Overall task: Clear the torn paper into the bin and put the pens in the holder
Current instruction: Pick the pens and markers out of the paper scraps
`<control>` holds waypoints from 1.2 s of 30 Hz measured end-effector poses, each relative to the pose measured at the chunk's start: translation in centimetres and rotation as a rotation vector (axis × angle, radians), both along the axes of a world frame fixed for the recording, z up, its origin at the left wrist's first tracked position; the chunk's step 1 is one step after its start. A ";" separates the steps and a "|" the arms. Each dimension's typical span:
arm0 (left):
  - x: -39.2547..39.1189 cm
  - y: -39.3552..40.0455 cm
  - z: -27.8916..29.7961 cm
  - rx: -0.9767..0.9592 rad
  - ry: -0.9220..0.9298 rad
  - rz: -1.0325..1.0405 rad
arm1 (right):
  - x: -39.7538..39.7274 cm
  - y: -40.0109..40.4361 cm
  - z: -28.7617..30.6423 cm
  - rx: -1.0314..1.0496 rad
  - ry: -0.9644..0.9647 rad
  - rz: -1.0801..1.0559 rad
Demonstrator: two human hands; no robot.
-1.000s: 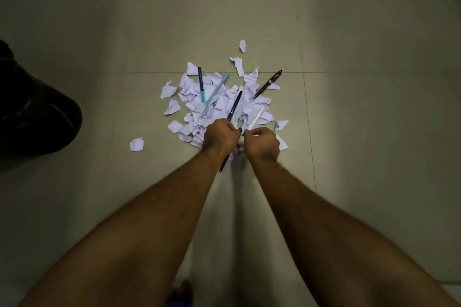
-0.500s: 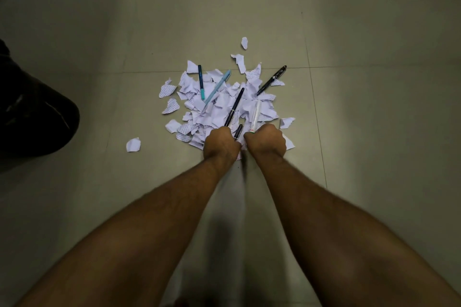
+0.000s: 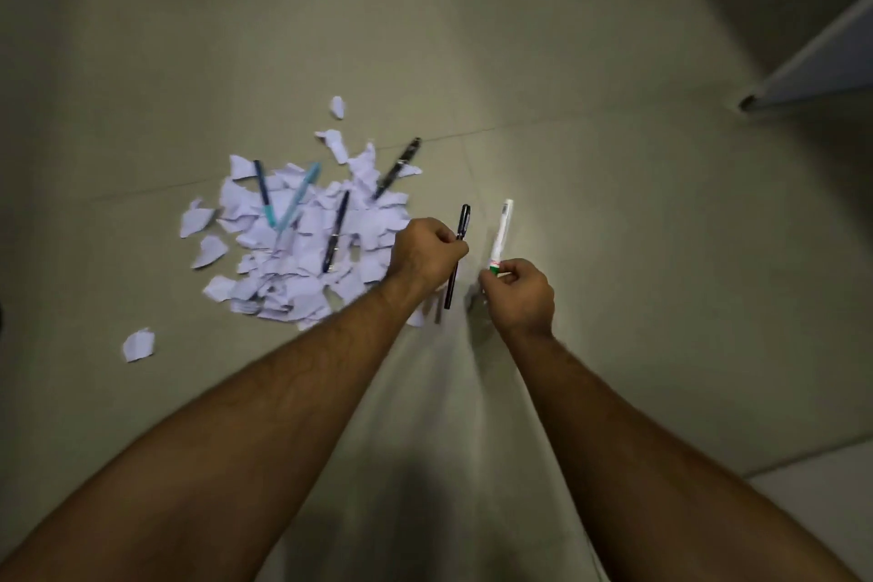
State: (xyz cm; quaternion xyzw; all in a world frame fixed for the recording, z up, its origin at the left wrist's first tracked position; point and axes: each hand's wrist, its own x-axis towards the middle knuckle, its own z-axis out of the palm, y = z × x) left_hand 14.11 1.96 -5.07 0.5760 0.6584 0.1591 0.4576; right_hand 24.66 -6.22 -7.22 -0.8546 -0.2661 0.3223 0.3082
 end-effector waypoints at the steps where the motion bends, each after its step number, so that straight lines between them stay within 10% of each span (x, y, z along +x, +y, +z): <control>1: 1.5 -0.4 -0.7 -0.017 -0.002 -0.074 | 1.4 -1.0 -0.3 -0.013 -0.017 -0.032; 36: 9.3 -7.2 -4.3 0.206 0.130 -0.492 | 7.5 -7.8 -2.4 -0.126 -0.221 -0.177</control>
